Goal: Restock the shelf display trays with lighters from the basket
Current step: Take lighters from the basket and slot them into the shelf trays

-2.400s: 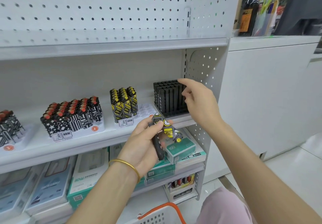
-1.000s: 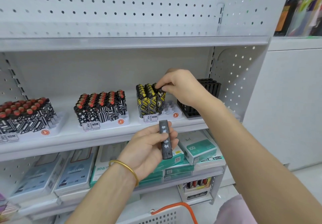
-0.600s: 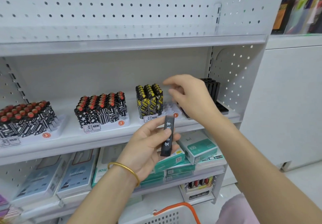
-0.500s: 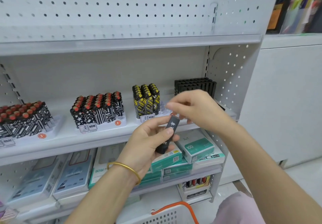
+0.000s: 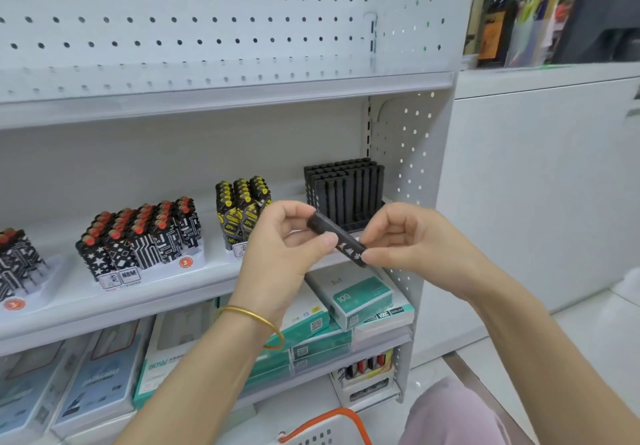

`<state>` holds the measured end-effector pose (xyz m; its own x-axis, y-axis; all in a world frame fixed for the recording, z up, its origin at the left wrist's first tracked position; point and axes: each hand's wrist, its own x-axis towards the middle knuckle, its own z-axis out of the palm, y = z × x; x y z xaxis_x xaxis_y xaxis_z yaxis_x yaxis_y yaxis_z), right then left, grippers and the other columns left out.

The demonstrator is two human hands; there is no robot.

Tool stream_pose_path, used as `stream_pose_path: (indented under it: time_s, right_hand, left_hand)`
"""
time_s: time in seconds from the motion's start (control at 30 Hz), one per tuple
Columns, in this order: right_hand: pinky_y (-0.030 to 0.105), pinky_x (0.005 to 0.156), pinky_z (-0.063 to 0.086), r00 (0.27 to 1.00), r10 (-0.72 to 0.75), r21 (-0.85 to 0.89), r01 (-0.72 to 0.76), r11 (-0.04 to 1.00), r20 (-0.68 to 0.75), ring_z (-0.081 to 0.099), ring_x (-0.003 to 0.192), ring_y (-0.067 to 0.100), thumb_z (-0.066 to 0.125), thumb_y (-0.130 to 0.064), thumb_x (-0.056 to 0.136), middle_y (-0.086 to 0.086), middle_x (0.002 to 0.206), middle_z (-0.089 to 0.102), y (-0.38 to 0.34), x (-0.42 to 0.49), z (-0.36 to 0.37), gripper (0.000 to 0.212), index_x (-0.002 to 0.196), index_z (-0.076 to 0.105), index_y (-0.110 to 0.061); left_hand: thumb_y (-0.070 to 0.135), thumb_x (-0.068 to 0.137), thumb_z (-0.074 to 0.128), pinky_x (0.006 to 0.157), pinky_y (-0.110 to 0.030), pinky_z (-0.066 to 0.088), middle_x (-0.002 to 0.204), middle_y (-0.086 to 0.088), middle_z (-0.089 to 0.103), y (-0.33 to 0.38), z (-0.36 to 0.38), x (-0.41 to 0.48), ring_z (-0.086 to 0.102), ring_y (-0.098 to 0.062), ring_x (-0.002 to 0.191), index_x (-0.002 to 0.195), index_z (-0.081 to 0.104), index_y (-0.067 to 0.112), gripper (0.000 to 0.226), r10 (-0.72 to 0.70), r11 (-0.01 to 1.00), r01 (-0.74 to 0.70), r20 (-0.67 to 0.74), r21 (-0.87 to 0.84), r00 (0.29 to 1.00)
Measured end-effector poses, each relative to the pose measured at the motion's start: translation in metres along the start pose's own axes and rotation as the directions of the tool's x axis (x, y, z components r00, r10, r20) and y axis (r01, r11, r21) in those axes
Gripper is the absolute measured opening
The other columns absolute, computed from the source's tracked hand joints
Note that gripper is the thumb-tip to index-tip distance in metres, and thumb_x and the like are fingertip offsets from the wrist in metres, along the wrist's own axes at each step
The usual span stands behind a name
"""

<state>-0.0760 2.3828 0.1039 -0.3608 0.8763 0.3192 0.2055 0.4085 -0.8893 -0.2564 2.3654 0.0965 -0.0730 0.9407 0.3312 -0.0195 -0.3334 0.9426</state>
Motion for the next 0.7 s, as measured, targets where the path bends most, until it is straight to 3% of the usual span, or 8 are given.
stream_pose_path:
  time_s: [0.13,0.23,0.37,0.47,0.53,0.6,0.63,0.7]
  right_hand:
    - [0.024,0.065,0.054,0.995,-0.065,0.002,0.065,0.998,-0.075,0.064,0.071,0.013,0.063,-0.004,0.085,0.008,0.084,0.069,-0.003,0.006,-0.001,0.025,0.101,0.063,-0.023]
    - [0.019,0.059,0.051,0.989,-0.128,-0.15,0.115,0.982,-0.08,0.06,0.064,0.006,0.061,-0.005,0.086,0.0,0.079,0.067,-0.005,0.014,-0.004,0.034,0.102,0.062,-0.035]
    - [0.019,0.06,0.051,0.983,-0.151,-0.291,0.116,0.95,-0.1,0.063,0.07,0.015,0.06,-0.007,0.086,0.0,0.083,0.068,-0.002,0.028,-0.012,0.024,0.1,0.063,-0.027]
    - [0.022,0.058,0.051,0.968,-0.176,-0.285,0.119,0.951,-0.181,0.063,0.072,0.019,0.06,-0.008,0.086,0.001,0.082,0.067,0.0,0.04,-0.016,0.019,0.1,0.06,-0.021]
    - [0.029,0.057,0.055,0.933,-0.177,-0.249,0.099,0.963,-0.314,0.063,0.072,0.022,0.06,-0.01,0.087,0.003,0.081,0.064,0.002,0.049,-0.019,0.015,0.098,0.056,-0.019]
    - [0.037,0.064,0.056,0.874,-0.21,-0.313,0.071,0.947,-0.438,0.06,0.069,0.018,0.058,-0.012,0.088,-0.001,0.078,0.06,0.007,0.057,-0.019,0.013,0.097,0.051,-0.02]
    - [0.04,0.067,0.055,0.851,-0.234,-0.353,0.063,0.934,-0.47,0.059,0.069,0.016,0.057,-0.013,0.089,-0.004,0.077,0.058,0.01,0.061,-0.017,0.015,0.099,0.049,-0.02]
    - [0.043,0.069,0.054,0.831,-0.284,-0.42,0.068,0.905,-0.479,0.058,0.069,0.017,0.056,-0.012,0.089,-0.007,0.075,0.055,0.016,0.066,-0.01,0.022,0.108,0.049,-0.021]
  left_hand:
    - [-0.008,0.073,0.072,0.083,-0.037,0.055,0.094,-0.014,0.063,-0.001,0.014,0.012,0.066,-0.02,0.083,0.099,0.047,0.021,0.047,0.018,0.995,-0.024,0.057,0.099,0.998]
    - [-0.004,0.072,0.074,0.077,-0.035,0.057,0.095,-0.017,0.064,-0.001,0.022,0.024,0.067,-0.025,0.086,0.099,0.044,0.029,0.052,0.035,0.982,-0.047,0.07,0.185,0.997]
    - [0.0,0.073,0.076,0.074,-0.035,0.057,0.089,-0.009,0.066,0.001,0.03,0.039,0.068,-0.019,0.08,0.095,0.041,0.032,0.052,0.075,0.957,-0.089,0.064,0.275,0.995]
    - [0.005,0.075,0.075,0.073,-0.024,0.052,0.087,-0.002,0.061,0.001,0.034,0.048,0.063,-0.013,0.079,0.099,0.043,0.025,0.046,0.178,0.91,-0.185,0.052,0.372,0.983]
    - [0.007,0.078,0.071,0.08,-0.021,0.045,0.094,-0.001,0.058,-0.002,0.032,0.053,0.056,-0.012,0.087,0.105,0.049,0.018,0.036,0.382,0.762,-0.336,0.036,0.554,0.924]
    - [0.004,0.081,0.064,0.093,-0.023,0.034,0.11,-0.006,0.057,-0.008,0.027,0.06,0.051,-0.02,0.105,0.111,0.057,0.011,0.032,0.55,0.488,-0.42,0.104,0.765,0.829]
    - [0.001,0.081,0.061,0.101,-0.028,0.03,0.12,-0.01,0.056,-0.013,0.025,0.064,0.048,-0.026,0.115,0.116,0.058,0.009,0.036,0.558,0.388,-0.422,0.156,0.819,0.815]
    - [-0.003,0.082,0.056,0.109,-0.038,0.028,0.136,-0.013,0.051,-0.021,0.022,0.067,0.04,-0.033,0.129,0.125,0.057,0.007,0.044,0.488,0.319,-0.438,0.251,0.84,0.836]
